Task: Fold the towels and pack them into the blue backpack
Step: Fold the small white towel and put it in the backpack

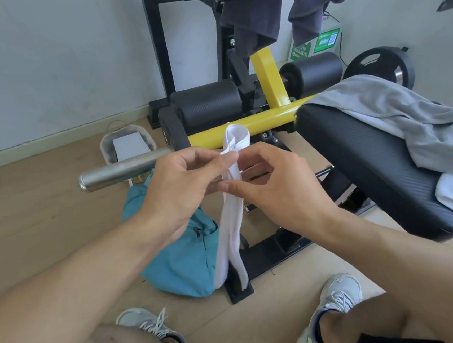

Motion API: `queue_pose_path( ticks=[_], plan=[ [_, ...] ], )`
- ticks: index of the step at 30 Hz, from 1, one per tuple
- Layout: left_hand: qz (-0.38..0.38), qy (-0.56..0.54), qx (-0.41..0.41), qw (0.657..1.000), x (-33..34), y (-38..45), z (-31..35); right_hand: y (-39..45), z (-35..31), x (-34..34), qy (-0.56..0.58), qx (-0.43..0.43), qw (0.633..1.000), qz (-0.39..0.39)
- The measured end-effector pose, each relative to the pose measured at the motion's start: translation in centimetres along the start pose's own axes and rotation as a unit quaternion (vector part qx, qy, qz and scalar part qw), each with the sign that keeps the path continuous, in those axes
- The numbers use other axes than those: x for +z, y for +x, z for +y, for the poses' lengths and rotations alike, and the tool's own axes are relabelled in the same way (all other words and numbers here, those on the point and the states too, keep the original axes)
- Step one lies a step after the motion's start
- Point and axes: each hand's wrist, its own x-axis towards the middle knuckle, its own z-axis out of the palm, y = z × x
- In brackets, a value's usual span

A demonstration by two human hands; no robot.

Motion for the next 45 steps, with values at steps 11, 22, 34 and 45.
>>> queue_pose_path(
  ticks=[11, 22, 34, 45],
  plan=[
    [0.028, -0.023, -0.028, 0.999, -1.2, 1.4, 0.1, 1.3, 1.0, -0.7, 0.122, 0.075, 0.989, 0.038],
    [0.116, 0.153, -0.141, 0.971, -7.2, 4.5, -2.0, 3.6, 2.7, -2.9, 0.168, 0.120, 0.971, 0.118],
    [-0.119, 0.266, 0.065, 0.954, -2.1, 1.1, -0.3, 2.2, 1.3, -2.5, 0.034, -0.036, 0.997, -0.065],
    [-0.069, 0.192, 0.120, 0.972, -1.2, 0.7, -0.5, 2.1, 0.7, -2.2, 0.043, -0.051, 0.997, -0.046]
  ],
)
